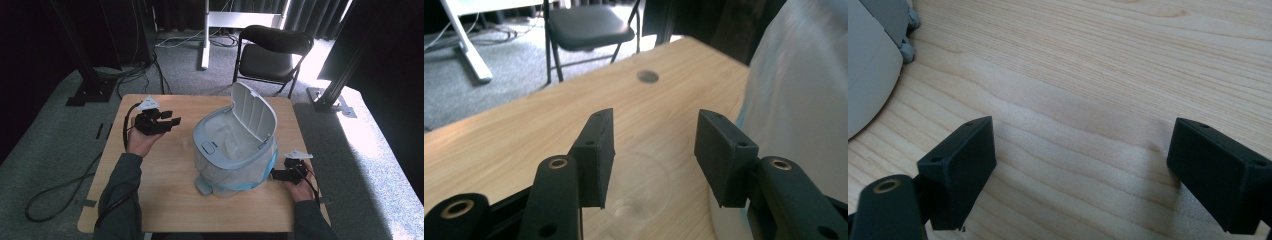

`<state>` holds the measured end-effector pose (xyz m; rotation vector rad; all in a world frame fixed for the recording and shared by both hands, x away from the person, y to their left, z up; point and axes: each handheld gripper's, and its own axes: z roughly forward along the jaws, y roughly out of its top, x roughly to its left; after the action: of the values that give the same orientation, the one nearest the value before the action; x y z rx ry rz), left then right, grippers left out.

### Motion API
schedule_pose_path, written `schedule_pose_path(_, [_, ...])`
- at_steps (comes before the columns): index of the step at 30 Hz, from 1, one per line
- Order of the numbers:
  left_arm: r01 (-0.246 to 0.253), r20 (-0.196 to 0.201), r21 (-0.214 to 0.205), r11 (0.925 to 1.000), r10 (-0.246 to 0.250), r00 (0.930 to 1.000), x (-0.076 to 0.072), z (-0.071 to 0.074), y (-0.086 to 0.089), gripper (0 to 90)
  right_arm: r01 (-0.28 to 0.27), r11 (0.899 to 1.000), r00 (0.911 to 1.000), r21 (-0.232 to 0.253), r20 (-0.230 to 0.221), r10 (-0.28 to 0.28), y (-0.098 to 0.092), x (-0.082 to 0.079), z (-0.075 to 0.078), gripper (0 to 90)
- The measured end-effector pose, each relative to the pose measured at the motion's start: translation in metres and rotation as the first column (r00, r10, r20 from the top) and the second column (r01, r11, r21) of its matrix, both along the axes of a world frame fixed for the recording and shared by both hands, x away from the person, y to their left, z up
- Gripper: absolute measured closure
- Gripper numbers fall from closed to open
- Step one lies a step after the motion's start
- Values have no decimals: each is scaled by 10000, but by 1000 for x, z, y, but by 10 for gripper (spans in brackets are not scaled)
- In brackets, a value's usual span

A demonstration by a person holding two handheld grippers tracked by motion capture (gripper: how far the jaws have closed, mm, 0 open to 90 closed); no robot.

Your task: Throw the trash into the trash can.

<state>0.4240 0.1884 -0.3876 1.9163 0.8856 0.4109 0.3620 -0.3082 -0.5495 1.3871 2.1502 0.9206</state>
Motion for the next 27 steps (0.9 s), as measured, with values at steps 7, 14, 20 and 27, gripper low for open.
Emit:
schedule_pose_path(7, [-88, -422, 272, 9996, 99, 9991, 7, -19, -2, 507, -2, 10000, 10000, -2, 1, 2, 0, 0, 0, 112])
schedule_pose_path(14, [-185, -671, 431, 9989, 214, 9975, 12, -29, -2, 513, -1, 10000, 10000, -2, 1, 1, 0, 0, 0, 112])
schedule_pose_path(20, [-393, -939, 572, 9976, 446, 9946, 16, -41, -1, 525, -1, 10000, 10000, -1, 2, 1, 0, 0, 0, 112])
schedule_pose_path(27, [-501, -1337, 528, 9974, 567, 9894, 21, -55, 0, 521, -1, 10000, 10000, -2, 3, 1, 0, 0, 0, 112])
